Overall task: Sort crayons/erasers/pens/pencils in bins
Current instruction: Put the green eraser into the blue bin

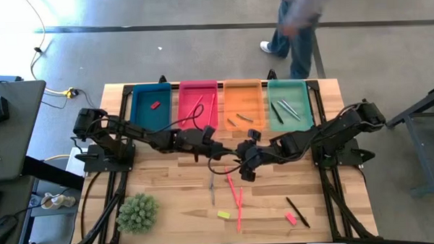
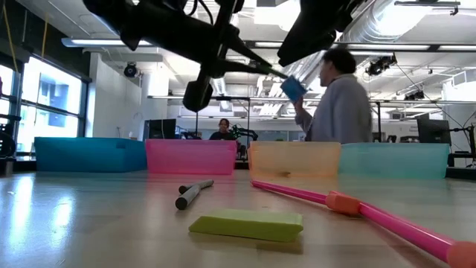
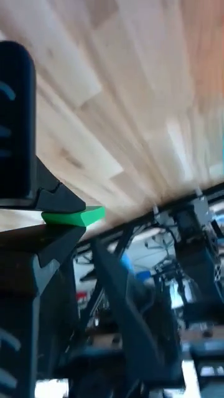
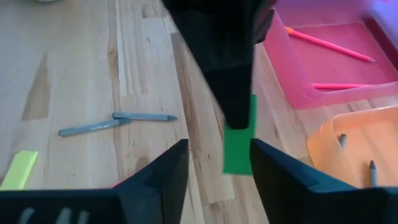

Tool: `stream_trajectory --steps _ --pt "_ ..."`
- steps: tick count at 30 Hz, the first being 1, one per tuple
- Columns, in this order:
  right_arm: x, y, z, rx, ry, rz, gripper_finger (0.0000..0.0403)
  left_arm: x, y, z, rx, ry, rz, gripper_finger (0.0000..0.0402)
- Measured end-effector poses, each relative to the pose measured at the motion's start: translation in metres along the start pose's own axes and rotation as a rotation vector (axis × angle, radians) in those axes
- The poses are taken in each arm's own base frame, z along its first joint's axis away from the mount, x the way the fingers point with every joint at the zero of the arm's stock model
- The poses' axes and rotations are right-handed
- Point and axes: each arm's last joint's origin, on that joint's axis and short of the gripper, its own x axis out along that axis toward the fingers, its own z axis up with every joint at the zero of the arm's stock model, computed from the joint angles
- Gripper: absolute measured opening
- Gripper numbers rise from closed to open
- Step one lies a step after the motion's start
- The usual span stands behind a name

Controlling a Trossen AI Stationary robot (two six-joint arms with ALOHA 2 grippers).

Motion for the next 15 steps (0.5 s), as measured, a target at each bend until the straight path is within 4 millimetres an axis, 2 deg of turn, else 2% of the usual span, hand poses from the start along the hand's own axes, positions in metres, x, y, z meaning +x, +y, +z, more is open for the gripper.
stream_trajectory --steps 3,8,15 --pt "0.0 0.0 0.0 0.038 0.0 -0.001 0.0186 -0.001 0.007 0.005 0.029 0.003 0.055 0.0011" --pt "0.0 0.0 -0.001 0.073 0.006 -0.006 0.0196 -0.017 0.01 0.022 0.105 -0.034 0.166 0.0011" --pt "0.001 -0.004 0.0 0.093 -0.004 -0.049 0.0197 -0.066 0.005 0.055 0.242 -0.158 0.348 0.001"
